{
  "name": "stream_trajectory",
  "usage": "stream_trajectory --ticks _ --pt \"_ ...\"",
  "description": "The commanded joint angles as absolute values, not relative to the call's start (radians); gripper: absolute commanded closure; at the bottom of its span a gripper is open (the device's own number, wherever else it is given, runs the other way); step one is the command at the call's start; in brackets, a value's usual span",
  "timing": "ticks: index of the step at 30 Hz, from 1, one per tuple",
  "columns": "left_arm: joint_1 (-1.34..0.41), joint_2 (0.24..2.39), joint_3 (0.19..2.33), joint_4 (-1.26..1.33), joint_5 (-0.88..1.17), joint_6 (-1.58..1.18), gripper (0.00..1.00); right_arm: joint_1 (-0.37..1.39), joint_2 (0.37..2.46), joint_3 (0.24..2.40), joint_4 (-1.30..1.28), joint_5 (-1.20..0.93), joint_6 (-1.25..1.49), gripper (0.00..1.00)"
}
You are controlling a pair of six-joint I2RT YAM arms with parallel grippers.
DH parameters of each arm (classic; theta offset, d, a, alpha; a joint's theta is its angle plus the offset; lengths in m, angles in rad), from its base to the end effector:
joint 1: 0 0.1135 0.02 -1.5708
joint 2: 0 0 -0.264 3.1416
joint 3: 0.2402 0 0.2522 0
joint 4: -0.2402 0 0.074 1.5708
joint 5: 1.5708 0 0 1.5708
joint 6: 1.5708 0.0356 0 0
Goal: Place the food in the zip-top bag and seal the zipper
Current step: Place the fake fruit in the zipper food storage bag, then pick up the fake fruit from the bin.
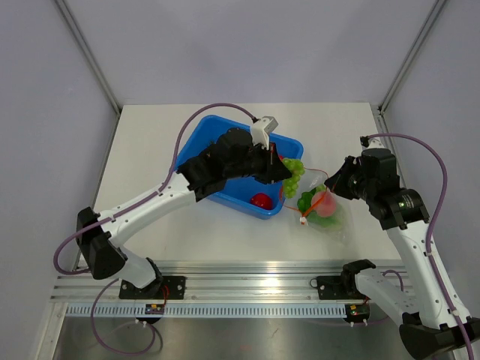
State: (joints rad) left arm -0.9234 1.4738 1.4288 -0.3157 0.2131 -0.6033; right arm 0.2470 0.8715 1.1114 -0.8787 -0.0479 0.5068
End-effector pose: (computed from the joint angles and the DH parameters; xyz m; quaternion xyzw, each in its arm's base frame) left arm 0.2012 -0.2786 0.3868 0.1901 0.7977 -0.4542 0.3482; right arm 0.1564 0.0412 0.3667 0.1050 0.8870 0.1852 0.4098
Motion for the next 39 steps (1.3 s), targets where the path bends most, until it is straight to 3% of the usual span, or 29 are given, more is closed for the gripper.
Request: stream_trajectory --ticks 1,19,27,28,29,31,32,35,39 --pt "-0.930 1.515 1.420 -0.127 0.293 -0.690 1.00 0.244 0.859 1.132 -0.831 -0.069 0.522 1.00" --pt "-0.977 1.822 1.462 -0.069 0.368 -0.706 1.00 0.244 0.835 1.135 -0.830 -0.078 0.517 1.00" --pt "-0.985 1.946 1.662 -0.152 0.318 -0.663 1.00 0.244 0.828 1.123 -0.815 -0.117 0.529 1.00" --pt "-0.985 1.962 1.686 -0.181 0.305 -0.651 0.95 0.244 0.828 1.123 -0.818 -0.118 0.532 1.00" --pt "-0.985 2.000 1.709 -0.249 0.289 -0.637 0.63 0.245 0.828 1.123 -0.819 -0.118 0.531 1.00" --pt "-0.985 2.019 1.753 -0.300 0.293 -0.603 0.37 0.244 0.825 1.131 -0.828 -0.115 0.531 1.00" --pt "-0.986 2.007 1.744 -0.313 0.302 -0.597 0.20 0.244 0.825 1.131 -0.828 -0.110 0.528 1.00" --pt "-0.989 1.958 1.709 -0.340 0.305 -0.569 0.10 0.244 0.818 1.127 -0.830 -0.103 0.525 1.00" --pt "-0.997 1.837 1.698 -0.434 0.307 -0.493 0.11 0.244 0.819 1.117 -0.822 -0.104 0.528 1.00"
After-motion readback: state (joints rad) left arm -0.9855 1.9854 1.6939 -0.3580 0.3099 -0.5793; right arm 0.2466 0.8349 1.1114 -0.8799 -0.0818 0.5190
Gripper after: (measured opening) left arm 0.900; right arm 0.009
